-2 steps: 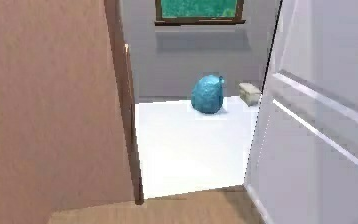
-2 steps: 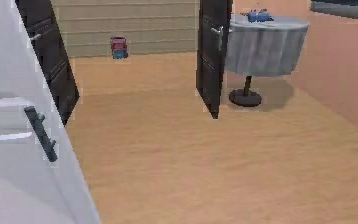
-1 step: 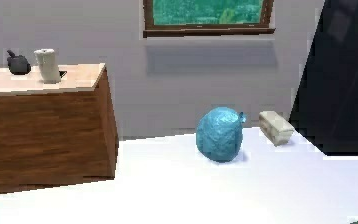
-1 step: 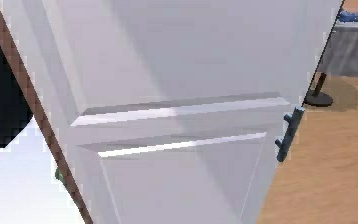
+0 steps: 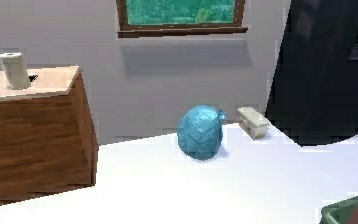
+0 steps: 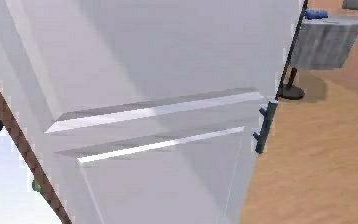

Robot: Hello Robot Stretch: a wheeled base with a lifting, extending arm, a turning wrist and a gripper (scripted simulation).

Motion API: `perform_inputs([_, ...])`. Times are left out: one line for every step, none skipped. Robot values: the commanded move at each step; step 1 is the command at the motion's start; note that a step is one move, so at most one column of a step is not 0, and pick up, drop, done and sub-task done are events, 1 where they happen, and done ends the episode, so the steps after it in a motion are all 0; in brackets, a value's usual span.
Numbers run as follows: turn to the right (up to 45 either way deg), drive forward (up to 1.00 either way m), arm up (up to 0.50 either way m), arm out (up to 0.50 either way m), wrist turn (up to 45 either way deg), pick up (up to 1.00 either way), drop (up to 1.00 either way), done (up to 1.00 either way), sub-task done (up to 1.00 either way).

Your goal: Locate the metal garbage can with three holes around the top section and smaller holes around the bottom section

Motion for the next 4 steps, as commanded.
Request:
perform_inputs([0.0,0.35,0.00,0.00,0.0,0.00,0.00,0.00,0.00])
perform_inputs([33.0,0.00,0.00,0.00,0.0,0.00,0.00,0.00,0.00])
perform_inputs([0.0,0.50,0.00,0.00,0.0,0.00,0.00,0.00,0.00])
perform_inputs([3.0,0.00,0.00,0.00,0.0,0.00,0.00,0.00,0.00])
